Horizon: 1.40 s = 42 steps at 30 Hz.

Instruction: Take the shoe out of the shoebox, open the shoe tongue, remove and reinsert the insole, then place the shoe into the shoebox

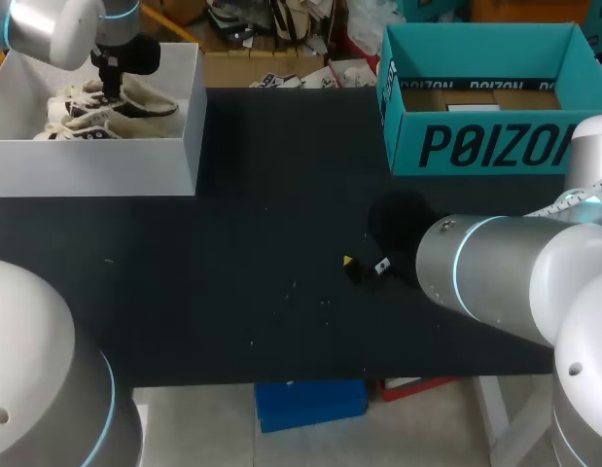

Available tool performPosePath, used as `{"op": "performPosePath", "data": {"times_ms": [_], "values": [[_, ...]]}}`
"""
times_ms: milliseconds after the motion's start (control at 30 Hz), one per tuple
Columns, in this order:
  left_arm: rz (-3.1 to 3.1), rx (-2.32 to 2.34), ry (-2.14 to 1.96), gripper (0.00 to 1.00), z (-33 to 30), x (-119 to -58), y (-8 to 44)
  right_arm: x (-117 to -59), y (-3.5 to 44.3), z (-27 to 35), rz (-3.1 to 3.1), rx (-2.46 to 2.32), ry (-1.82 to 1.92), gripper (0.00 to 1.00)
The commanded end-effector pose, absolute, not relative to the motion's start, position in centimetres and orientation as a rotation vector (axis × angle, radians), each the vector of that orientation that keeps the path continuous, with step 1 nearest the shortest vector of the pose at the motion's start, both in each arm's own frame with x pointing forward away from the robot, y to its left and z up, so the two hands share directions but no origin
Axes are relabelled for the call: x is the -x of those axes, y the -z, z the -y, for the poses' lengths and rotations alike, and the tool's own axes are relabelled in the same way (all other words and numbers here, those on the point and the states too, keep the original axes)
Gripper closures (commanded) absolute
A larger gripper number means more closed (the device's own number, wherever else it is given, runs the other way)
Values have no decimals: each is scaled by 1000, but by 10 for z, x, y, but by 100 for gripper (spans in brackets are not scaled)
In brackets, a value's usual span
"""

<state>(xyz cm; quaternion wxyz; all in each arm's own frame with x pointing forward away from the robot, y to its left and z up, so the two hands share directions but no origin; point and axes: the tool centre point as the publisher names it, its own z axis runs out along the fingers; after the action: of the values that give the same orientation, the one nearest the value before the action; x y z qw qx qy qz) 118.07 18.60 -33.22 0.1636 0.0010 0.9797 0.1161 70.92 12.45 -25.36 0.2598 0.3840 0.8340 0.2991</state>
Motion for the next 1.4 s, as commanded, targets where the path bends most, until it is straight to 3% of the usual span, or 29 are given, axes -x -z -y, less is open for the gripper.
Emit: {"op": "performPosePath", "data": {"times_ms": [33, 567, 667, 800, 833, 867, 900, 1400], "values": [[-2805, -4, -297, 62, -182, -1164, 308, -701, 255, -122, -2246, -1035, -822, 0], [-2913, 104, 57, 50, -139, -1131, 254, -701, 255, -122, -2246, -1035, -822, 0], [-2941, 142, 167, 24, -130, -1127, 246, -701, 255, -122, -2246, -1035, -822, 0], [-2948, 137, 262, 20, -112, -1119, 236, -701, 255, -122, -2246, -1035, -822, 0], [-2956, 132, 280, 17, -108, -1117, 233, -701, 255, -122, -2246, -1035, -822, 0], [-2955, 121, 289, 5, -103, -1115, 232, -701, 255, -122, -2246, -1035, -822, 0], [-2952, 108, 296, 0, -97, -1112, 230, -701, 255, -122, -2246, -1035, -822, 0], [-2920, 661, 91, 0, -73, -1075, 232, -701, 255, -122, -2246, -1035, -822, 0]]}}
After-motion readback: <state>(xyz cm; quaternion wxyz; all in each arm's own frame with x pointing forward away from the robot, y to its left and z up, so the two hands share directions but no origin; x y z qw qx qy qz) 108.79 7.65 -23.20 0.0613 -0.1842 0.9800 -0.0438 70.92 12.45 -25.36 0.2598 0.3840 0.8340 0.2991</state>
